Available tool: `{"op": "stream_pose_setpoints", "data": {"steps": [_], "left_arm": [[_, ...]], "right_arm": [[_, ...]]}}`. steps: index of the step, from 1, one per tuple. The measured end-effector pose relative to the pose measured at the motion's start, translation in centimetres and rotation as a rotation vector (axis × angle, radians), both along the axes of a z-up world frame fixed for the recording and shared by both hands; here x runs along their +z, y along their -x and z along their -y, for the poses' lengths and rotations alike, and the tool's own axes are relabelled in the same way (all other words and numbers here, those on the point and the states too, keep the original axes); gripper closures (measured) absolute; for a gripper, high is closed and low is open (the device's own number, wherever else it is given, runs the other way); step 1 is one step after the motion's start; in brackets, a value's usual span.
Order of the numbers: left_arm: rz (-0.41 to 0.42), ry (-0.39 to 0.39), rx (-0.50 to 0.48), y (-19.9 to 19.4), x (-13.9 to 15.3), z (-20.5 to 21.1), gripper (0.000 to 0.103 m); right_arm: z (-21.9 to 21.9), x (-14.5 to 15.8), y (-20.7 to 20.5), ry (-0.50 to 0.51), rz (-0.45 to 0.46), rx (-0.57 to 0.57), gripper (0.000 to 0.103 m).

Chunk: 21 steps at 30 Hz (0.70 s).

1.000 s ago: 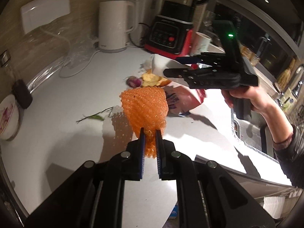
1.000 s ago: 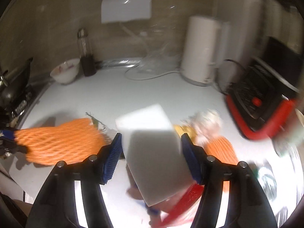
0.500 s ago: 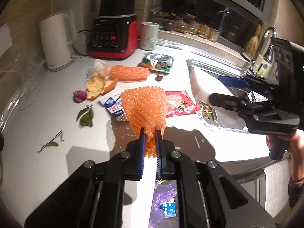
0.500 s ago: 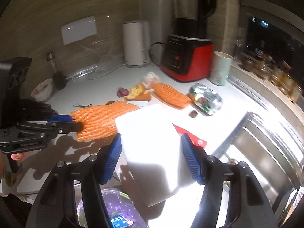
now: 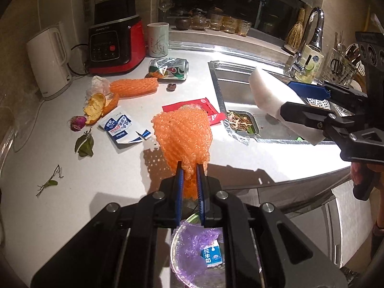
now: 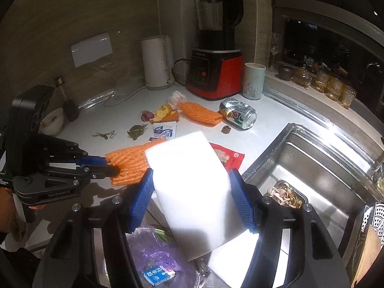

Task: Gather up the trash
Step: 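Drop the foam net from the left tool into the bin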

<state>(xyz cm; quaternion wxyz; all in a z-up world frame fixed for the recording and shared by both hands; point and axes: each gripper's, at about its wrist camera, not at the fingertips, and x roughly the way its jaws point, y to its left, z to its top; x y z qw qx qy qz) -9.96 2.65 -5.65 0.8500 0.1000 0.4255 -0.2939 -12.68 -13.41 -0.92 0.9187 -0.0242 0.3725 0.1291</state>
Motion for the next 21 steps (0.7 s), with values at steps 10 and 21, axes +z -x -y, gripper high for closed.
{"op": "stream_pose_setpoints", "data": {"steps": [10,21], "left_arm": [[-0.091,-0.061,0.014,10.2,-4.7,1.9,0.093],[-0.223,-0.116,0.034,16.0,-12.4,3.2,0.093]], "right_arm": [[1.5,-2.4,6.9,-0.022,-0.082,0.074,0.039],[1.9,-5.4,12.1,-0.034,-0.166,0.103,0.039]]}}
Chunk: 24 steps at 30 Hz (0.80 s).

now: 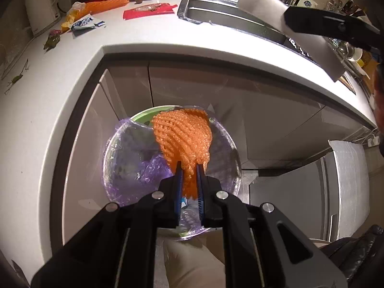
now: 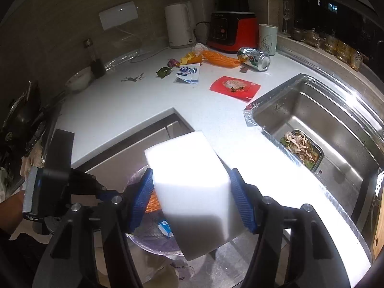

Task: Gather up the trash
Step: 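Drop the foam net from the left tool into the bin, then drop the white foam block from the right tool into the bin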

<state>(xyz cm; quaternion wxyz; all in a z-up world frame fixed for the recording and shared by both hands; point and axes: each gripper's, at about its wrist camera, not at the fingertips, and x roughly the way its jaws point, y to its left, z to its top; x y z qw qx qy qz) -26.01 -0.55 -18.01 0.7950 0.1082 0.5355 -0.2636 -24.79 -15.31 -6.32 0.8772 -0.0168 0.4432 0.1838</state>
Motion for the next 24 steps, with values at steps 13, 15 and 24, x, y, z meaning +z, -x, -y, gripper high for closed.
{"op": "stream_pose_setpoints", "data": {"steps": [13,15,24], "left_arm": [[0.002,-0.041,0.054,-0.4,-1.4,-0.2,0.05],[0.011,-0.044,0.057,-0.4,-1.0,-0.4,0.05],[0.098,-0.055,0.113,-0.4,2.7,-3.5,0.039]], "right_arm": [[0.3,-0.4,1.4,0.003,-0.015,0.006,0.039],[0.1,-0.8,1.4,0.008,-0.02,0.01,0.039],[-1.7,-6.2,0.8,-0.02,-0.103,0.047,0.038]]}}
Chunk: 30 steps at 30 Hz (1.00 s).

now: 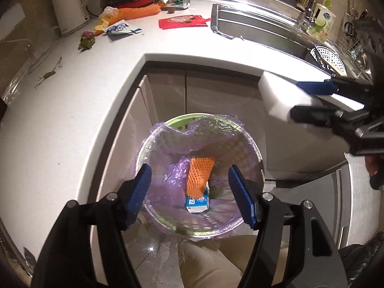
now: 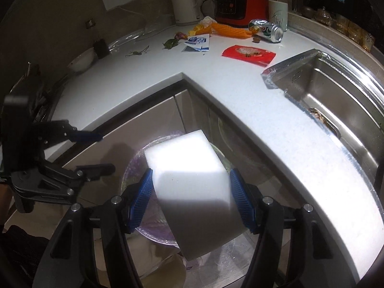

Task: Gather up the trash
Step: 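Drop the white foam block from the right tool into the bin, then grasp the green leaves with the left tool while the right tool grasps the wipes packet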

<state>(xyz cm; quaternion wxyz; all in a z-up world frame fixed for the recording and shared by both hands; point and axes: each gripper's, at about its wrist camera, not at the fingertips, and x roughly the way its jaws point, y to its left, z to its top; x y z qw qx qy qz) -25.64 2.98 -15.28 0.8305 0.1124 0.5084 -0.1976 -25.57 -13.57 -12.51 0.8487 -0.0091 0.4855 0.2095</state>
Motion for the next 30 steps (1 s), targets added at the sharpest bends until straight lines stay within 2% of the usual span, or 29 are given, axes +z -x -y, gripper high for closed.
{"op": "stream_pose_setpoints", "data": {"steps": [7,12,16,21,23,30], "left_arm": [[0.031,-0.016,0.061,-1.1,1.8,-2.8,0.038],[0.042,-0.012,0.103,-2.3,2.4,-4.7,0.036],[0.06,-0.021,0.125,-3.9,3.0,-5.9,0.035],[0.095,-0.014,0.179,-7.9,4.1,-8.3,0.033],[0.116,-0.013,0.202,-10.2,4.6,-9.6,0.03],[0.165,-0.035,0.226,-18.9,5.2,-13.4,0.03]], "right_arm": [[-3.1,-4.2,-0.1,-0.02,-0.094,0.067,0.032],[-3.9,-5.3,-0.8,-0.031,-0.131,0.065,0.026],[-4.0,-4.6,-2.0,-0.04,-0.123,0.052,0.025],[-3.8,-2.3,-3.9,-0.05,-0.069,0.018,0.02],[-3.8,-1.2,-4.8,-0.058,-0.044,0.007,0.019],[-4.1,0.8,-9.1,-0.07,0.008,-0.036,0.018]]}}
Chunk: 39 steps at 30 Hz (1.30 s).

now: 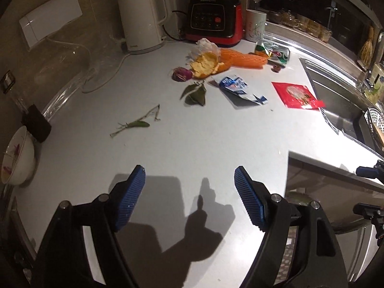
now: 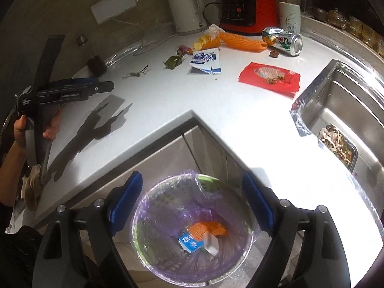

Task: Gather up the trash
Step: 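Grasp the green leaves with the left tool while the right tool grasps the wipes packet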

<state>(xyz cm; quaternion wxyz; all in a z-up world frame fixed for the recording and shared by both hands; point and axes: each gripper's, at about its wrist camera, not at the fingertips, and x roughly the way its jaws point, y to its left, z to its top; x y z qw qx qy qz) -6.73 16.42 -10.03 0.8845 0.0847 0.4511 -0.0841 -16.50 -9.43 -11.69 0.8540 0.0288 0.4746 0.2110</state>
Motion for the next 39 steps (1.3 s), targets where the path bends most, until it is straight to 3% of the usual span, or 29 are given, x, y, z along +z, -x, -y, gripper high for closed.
{"op": "stream_pose_setpoints", "data": {"steps": [5,10,18,25,30,32,39], "left_arm": [[-0.007,0.011,-0.04,-5.6,-0.4,-0.5,0.03],[-0.003,0.015,-0.126,-10.3,-1.4,1.8,0.029],[-0.09,0.079,-0.217,-16.5,-4.7,4.1,0.033],[-0.175,0.141,-0.249,-17.8,-6.4,3.8,0.069],[-0.168,0.164,-0.26,-17.9,-6.3,3.5,0.083],[-0.17,0.179,-0.268,-17.8,-5.9,3.2,0.099],[-0.131,0.18,-0.281,-16.7,-4.3,2.8,0.1]], "right_arm": [[-0.7,0.3,-3.6,0.008,0.0,-0.04,0.018],[-1.0,0.2,-5.9,0.017,-0.018,-0.087,0.018],[-0.9,0.2,-7.9,0.054,-0.044,-0.159,0.018],[-1.3,0.4,-9.9,0.063,-0.044,-0.172,0.018],[-2.6,0.3,-12.5,0.073,-0.024,-0.139,0.018],[-3.3,0.2,-14.0,0.077,-0.008,-0.12,0.018],[-5.6,-1.2,-21.4,0.087,0.025,-0.085,0.018]]}}
